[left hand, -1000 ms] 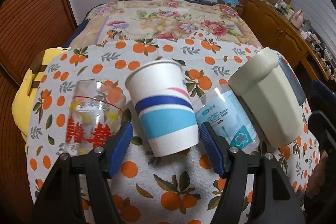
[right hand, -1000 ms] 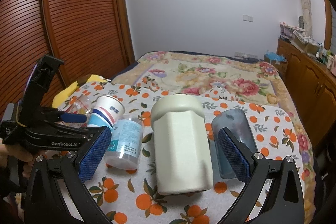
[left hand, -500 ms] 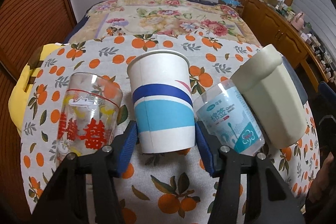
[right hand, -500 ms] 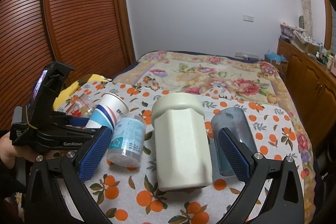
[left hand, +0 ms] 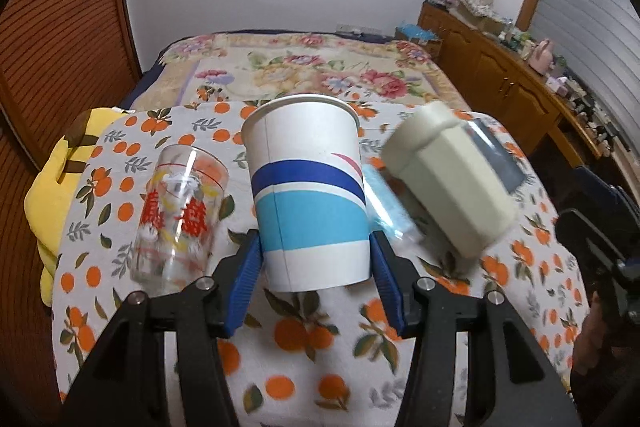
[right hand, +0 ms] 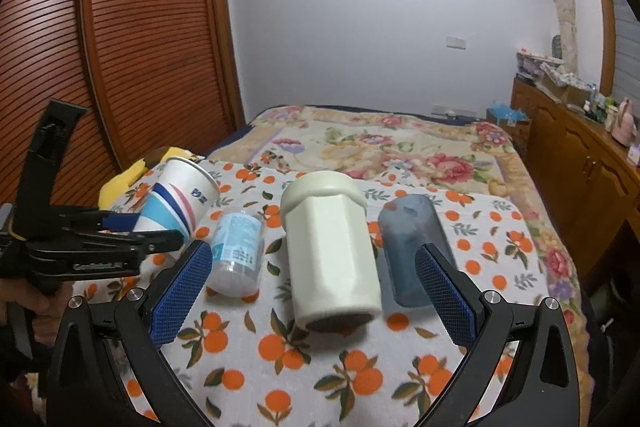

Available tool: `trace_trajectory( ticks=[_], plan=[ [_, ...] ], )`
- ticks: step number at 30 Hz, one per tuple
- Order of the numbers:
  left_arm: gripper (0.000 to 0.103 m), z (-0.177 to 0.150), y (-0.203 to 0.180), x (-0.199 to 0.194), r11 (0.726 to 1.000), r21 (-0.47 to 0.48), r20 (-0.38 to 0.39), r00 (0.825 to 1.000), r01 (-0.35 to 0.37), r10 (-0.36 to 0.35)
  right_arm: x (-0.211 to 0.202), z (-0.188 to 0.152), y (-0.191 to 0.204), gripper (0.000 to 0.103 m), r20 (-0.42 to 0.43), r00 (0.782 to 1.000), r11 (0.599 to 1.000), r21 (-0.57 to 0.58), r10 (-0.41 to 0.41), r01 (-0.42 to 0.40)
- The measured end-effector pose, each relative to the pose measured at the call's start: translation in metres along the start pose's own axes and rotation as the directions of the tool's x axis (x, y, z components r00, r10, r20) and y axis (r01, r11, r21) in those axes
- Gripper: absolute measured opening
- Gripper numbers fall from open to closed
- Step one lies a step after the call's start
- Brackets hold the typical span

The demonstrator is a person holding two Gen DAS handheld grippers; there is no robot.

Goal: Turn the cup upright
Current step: 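Lift the paper cup with the left gripper toward the right gripper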

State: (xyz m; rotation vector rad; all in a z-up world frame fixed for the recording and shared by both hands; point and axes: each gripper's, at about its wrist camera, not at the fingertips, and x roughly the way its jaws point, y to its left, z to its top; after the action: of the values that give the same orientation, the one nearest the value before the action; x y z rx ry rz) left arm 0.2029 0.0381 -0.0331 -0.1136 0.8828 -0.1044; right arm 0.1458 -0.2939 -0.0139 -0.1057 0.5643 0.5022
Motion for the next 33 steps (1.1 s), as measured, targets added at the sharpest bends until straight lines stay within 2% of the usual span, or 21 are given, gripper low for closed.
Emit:
trace_trajectory(
  ticks=[6,14,22,29,33],
  plan=[
    [0.052,-0.026,-0.015,-0.025,0.999,0.024,0.022,0.999,0.032,-0.033,-0.027,-0.019,0.004,0.103,0.011,1.000,1.000,0.016,-0.020,0.020],
    [0.053,-0.066,-0.041,-0.040,0.997,0.044,0.009,0.998,0.067,-0.067,-0.050,-0.050,0.005,0.103,0.001,0.999,0.999,0.035,-0.039,0.039],
    [0.053,-0.098,-0.067,-0.032,0.993,0.043,-0.026,0.994,0.110,-0.109,-0.057,-0.075,-0.010,0.103,-0.034,0.998,0.995,0.076,-0.057,0.059],
    [0.054,-0.106,-0.088,-0.017,0.989,0.057,-0.059,0.989,0.138,-0.134,-0.051,-0.089,-0.024,0.103,-0.070,0.996,0.991,0.114,-0.063,0.070],
    [0.055,-0.108,-0.092,-0.008,0.990,0.058,-0.064,0.991,0.126,-0.122,-0.049,-0.093,-0.028,0.103,-0.084,0.994,0.990,0.121,-0.066,0.076]
  ],
)
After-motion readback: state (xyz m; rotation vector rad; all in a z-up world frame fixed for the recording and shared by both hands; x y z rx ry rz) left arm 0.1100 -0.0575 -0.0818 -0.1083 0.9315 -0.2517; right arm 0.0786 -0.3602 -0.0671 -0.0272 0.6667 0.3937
